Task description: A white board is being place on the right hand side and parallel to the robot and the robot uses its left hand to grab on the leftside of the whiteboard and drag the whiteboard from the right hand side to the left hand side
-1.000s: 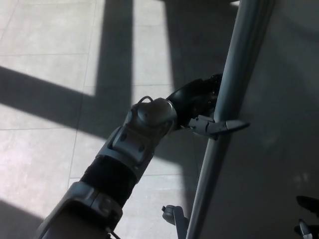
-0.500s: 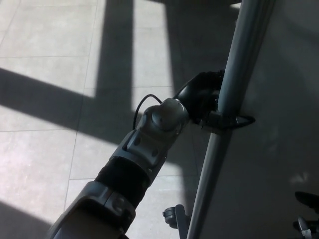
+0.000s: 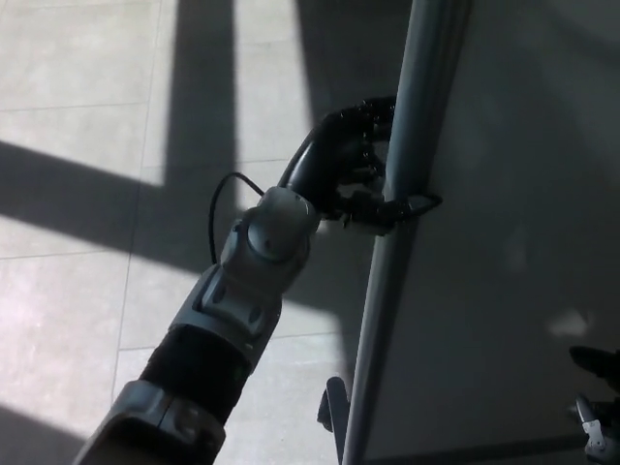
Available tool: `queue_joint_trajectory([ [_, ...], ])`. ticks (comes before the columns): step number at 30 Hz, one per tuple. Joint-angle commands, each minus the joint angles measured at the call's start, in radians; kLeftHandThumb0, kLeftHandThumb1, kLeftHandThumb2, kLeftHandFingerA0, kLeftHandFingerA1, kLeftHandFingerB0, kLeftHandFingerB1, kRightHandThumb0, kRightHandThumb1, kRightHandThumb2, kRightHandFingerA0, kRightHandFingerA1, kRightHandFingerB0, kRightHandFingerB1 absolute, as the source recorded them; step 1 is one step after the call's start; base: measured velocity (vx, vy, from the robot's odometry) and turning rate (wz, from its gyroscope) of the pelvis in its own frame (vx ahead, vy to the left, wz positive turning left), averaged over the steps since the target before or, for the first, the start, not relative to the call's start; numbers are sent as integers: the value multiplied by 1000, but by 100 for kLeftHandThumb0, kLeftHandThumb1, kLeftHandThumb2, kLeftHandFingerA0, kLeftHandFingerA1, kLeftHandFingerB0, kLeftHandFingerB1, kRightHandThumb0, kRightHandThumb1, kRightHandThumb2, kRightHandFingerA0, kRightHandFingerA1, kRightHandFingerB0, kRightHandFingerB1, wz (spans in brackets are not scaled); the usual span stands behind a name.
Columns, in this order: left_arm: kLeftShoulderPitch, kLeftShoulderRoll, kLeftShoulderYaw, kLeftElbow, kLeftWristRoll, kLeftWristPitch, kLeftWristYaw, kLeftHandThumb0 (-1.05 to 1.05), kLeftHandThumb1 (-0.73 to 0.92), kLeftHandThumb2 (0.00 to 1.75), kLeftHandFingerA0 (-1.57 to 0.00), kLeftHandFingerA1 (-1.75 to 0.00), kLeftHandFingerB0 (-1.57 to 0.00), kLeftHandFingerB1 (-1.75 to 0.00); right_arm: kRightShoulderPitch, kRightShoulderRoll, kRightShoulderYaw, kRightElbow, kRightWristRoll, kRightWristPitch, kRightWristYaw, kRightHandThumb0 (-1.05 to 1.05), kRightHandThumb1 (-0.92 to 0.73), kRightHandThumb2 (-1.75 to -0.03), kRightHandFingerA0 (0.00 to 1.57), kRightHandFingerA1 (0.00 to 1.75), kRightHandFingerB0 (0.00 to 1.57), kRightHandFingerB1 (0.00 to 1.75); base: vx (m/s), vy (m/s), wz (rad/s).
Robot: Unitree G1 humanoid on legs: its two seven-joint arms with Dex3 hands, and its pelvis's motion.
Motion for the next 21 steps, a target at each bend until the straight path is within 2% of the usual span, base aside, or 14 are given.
queue_joint_trajectory([
  [1,80,99,47,-116,13,-69,7,-26,65,58,-79,-169,-66,-155,4,-14,4,2,-2,3,-13,-53,-66,-106,57,65,28,51,0,0,0],
  [2,102,125,52,-133,13,-94,-5,-24,65,58,-76,-169,-67,-145,6,-13,3,0,0,-1,-12,-50,-66,-106,57,65,28,52,0,0,0],
  [3,119,141,58,-148,8,-99,-16,-26,66,57,-74,-171,-62,-152,9,-13,7,-1,-4,0,-19,-51,-66,-107,58,65,28,51,0,0,0],
  [4,128,150,61,-155,4,-99,-21,-36,48,79,-105,-140,-81,-125,10,-14,9,0,-7,2,-23,-52,-66,-107,57,65,27,51,0,0,0],
  [10,160,227,97,-145,-2,-160,-45,-37,49,80,-108,-142,-82,-127,12,-11,5,2,0,16,-17,-51,-66,-106,58,65,28,51,0,0,0],
  [12,172,245,154,-118,-85,-205,-99,-44,47,79,-111,-143,-82,-125,13,-6,-1,2,9,12,-9,-50,-65,-106,57,65,27,51,0,0,0],
  [13,174,252,164,-106,-86,-223,-103,-33,63,60,-80,-169,-69,-155,12,-5,-2,3,9,15,-11,-51,-65,-106,57,64,27,51,0,0,0],
  [16,186,258,200,-106,-115,-223,-124,-30,64,57,-78,-172,-64,-163,11,-8,3,2,3,22,-15,-51,-65,-106,56,64,27,51,0,0,0],
  [17,198,274,214,-127,-117,-213,-130,-34,48,81,-110,-141,-87,-128,12,-11,5,1,-1,22,-19,-52,-66,-107,56,64,27,50,0,0,0],
  [18,205,287,224,-140,-120,-214,-140,-34,48,81,-110,-141,-87,-128,12,-13,9,0,-7,22,-25,-52,-66,-107,56,64,27,50,0,0,0],
  [19,216,296,239,-159,-126,-210,-143,-23,66,56,-75,-175,-54,-173,14,-12,6,-1,-3,21,-23,-53,-66,-106,57,64,27,51,0,0,0],
  [21,229,301,262,-188,-140,-181,-143,-22,65,56,-75,-175,-56,-173,14,-11,6,-1,-1,22,-23,-52,-66,-106,57,64,28,51,0,0,0],
])
